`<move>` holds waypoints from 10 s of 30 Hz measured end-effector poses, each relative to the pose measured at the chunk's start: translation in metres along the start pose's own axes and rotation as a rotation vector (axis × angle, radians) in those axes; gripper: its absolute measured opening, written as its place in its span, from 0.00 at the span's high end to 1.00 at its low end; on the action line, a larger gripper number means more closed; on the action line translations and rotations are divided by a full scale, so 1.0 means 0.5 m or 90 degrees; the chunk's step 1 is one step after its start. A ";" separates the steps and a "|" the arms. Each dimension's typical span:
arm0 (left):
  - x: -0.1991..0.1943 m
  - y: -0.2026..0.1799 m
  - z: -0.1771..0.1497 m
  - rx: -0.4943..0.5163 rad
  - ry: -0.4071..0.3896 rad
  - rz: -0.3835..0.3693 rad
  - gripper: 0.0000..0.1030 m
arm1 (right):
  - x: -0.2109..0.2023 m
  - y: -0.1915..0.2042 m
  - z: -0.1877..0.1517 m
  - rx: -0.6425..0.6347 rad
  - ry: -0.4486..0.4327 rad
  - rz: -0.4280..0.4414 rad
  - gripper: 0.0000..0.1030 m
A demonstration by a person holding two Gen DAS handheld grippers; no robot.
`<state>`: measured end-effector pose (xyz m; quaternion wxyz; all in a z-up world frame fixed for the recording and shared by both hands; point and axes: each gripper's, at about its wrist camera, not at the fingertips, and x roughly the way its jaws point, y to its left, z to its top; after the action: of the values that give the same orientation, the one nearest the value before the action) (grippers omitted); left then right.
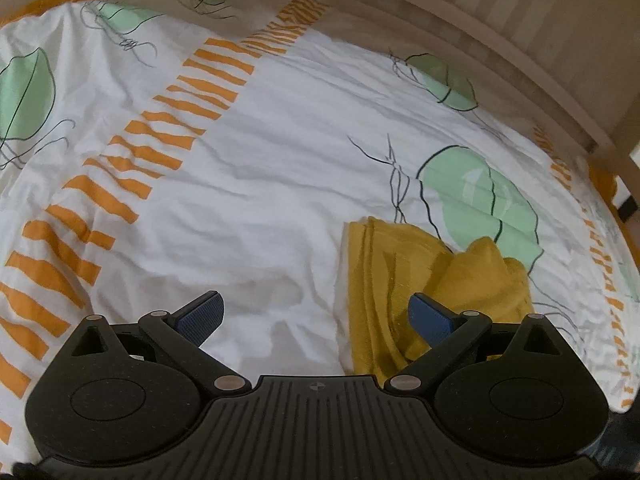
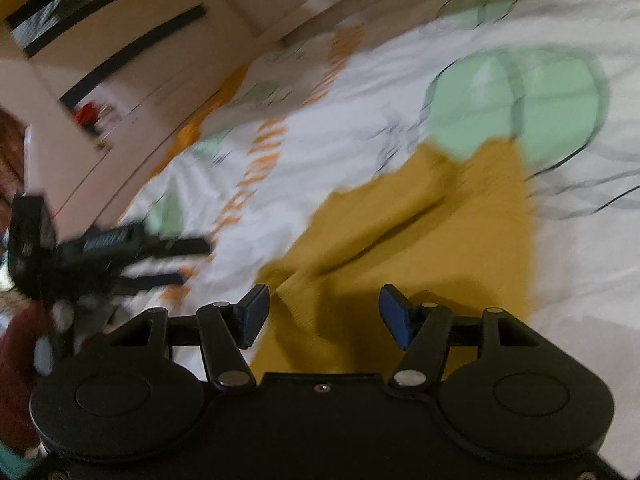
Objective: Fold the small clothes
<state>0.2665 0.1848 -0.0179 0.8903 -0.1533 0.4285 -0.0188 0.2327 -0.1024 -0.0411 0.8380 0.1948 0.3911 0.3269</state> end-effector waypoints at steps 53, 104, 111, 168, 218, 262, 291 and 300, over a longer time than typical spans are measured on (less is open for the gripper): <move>0.032 -0.064 -0.096 0.043 0.061 -0.009 0.14 | -0.083 -0.045 0.034 -0.125 -0.094 -0.095 0.27; -0.003 -0.010 -0.188 -0.032 0.027 -0.135 0.41 | -0.040 -0.192 0.060 0.050 -0.022 -0.064 0.11; 0.070 -0.022 -0.172 -0.055 0.109 -0.193 0.41 | -0.021 -0.224 0.063 0.089 -0.018 -0.023 0.07; -0.207 -0.119 -0.503 0.070 0.069 -0.173 0.74 | -0.380 -0.066 -0.211 0.066 -0.082 -0.202 0.49; -0.275 -0.230 -0.479 0.160 -0.059 0.039 0.00 | -0.428 0.089 -0.332 -0.047 -0.107 -0.367 0.00; -0.376 -0.286 -0.591 0.205 0.017 0.119 0.01 | -0.535 0.180 -0.433 -0.011 -0.085 -0.369 0.01; -0.338 -0.277 -0.580 0.203 0.071 0.115 0.01 | -0.501 0.143 -0.426 0.039 -0.031 -0.350 0.01; -0.325 -0.276 -0.571 0.204 0.081 0.114 0.01 | -0.486 0.138 -0.415 0.041 -0.014 -0.344 0.00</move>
<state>-0.0421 0.0067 -0.0220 0.8727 0.0306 0.4870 -0.0173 -0.0738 -0.2089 -0.0008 0.8924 0.1136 0.4299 0.0768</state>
